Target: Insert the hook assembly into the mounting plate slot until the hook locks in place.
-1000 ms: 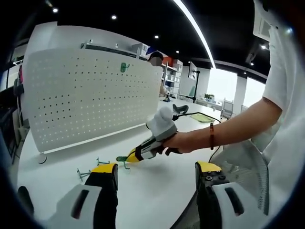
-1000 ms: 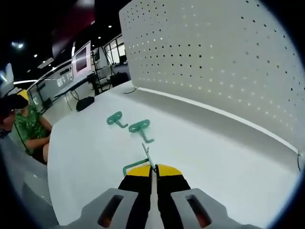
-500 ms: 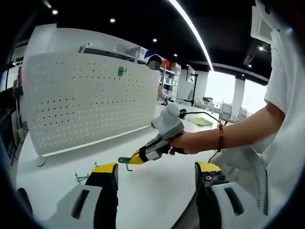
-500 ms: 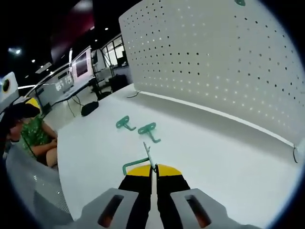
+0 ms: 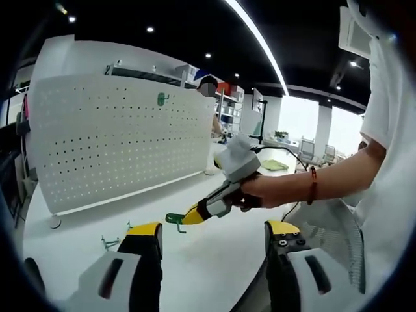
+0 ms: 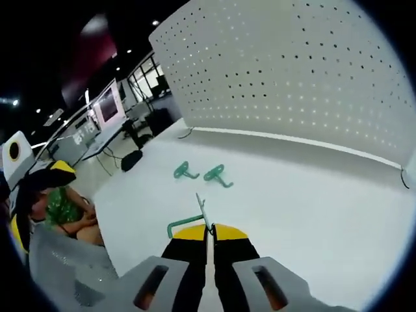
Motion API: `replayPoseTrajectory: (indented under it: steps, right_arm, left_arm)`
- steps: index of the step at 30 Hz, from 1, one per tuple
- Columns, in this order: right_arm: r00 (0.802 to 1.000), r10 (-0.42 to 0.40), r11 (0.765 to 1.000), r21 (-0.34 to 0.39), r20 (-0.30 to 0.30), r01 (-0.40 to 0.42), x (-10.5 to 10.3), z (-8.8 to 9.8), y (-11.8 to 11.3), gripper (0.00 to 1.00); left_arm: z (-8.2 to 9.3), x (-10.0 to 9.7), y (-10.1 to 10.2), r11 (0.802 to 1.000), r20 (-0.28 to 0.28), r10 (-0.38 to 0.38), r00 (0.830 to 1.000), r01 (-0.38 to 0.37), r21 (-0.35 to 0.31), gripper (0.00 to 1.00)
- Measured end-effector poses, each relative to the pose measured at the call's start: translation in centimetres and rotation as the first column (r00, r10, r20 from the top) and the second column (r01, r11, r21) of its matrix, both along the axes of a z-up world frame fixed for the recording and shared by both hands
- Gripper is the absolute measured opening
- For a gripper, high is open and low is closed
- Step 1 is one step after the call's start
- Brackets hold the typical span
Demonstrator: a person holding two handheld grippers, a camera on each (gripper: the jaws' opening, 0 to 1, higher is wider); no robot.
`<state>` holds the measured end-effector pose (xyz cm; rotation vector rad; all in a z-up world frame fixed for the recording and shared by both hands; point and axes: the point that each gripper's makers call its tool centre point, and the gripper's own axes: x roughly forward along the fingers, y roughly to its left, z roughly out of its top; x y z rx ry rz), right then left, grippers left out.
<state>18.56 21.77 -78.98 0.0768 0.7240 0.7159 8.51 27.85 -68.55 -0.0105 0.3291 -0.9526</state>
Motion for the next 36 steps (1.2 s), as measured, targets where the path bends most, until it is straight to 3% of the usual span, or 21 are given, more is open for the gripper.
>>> replayPoseTrajectory:
  steps: [18, 31, 33, 36]
  right_arm:
    - [0.998, 0.030, 1.000, 0.004, -0.059, -0.030, -4.6, 1.4, 0.4, 0.01]
    - [0.994, 0.085, 0.993, 0.092, -0.075, -0.078, -6.2, 4.1, 2.0, 0.01]
    - [0.991, 0.114, 0.992, 0.068, -0.067, -0.110, -6.5, 4.3, 2.2, 0.01]
    - [0.990, 0.114, 0.991, 0.073, -0.085, -0.108, -6.6, 4.5, 2.3, 0.01]
  left_arm:
    - [-0.9, -1.0, -0.4, 0.998, 0.016, -0.029, 0.999, 0.028, 0.062, 0.62]
    - [-1.4, -1.2, -0.4, 0.995, 0.020, -0.043, 0.999, 0.041, 0.094, 0.53]
    - [-1.4, -1.1, -0.3, 0.994, 0.035, -0.043, 0.998, 0.040, 0.105, 0.53]
    - [-1.0, -0.7, 0.3, 0.986, 0.126, -0.035, 0.991, 0.014, 0.167, 0.53]
